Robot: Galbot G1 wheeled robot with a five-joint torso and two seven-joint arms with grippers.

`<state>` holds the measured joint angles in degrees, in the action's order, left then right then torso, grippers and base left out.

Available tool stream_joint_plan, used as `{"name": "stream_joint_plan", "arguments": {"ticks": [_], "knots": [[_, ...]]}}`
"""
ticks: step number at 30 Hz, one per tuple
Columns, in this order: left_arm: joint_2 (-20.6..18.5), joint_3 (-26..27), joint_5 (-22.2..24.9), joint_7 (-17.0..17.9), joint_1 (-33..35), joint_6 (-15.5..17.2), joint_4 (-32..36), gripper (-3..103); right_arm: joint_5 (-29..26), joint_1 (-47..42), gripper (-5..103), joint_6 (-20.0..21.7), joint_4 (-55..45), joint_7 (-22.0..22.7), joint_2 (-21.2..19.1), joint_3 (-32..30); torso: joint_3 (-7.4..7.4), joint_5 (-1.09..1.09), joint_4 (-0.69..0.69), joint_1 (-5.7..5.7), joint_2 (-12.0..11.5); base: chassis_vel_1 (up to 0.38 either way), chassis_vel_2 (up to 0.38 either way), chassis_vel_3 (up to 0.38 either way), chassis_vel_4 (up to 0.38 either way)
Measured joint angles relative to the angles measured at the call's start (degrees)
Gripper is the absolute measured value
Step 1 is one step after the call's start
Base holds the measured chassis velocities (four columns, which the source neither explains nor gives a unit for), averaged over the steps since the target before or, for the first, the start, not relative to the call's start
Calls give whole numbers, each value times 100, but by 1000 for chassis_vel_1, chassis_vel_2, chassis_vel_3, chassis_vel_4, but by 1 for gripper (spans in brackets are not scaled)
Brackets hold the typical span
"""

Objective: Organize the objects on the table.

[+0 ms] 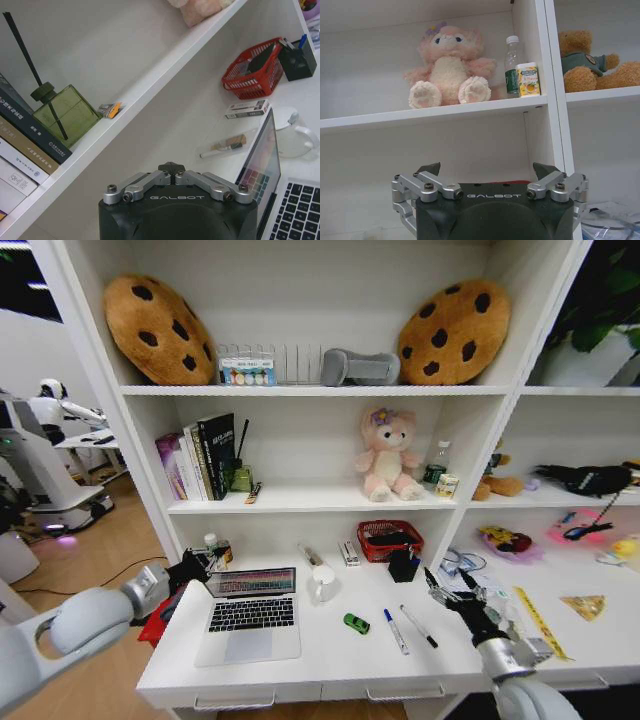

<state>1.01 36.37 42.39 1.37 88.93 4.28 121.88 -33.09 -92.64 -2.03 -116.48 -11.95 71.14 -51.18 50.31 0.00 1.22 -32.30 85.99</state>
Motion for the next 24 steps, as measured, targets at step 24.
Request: {"name": "stream_joint_plan", "arguments": {"ticks": [24], "knots": [[-2315,3541,196,-211,3498,-441,-1114,0,-18,28,100,-14,200,33,48,-13,0,2,6,0,0,0,0,0,0]]}}
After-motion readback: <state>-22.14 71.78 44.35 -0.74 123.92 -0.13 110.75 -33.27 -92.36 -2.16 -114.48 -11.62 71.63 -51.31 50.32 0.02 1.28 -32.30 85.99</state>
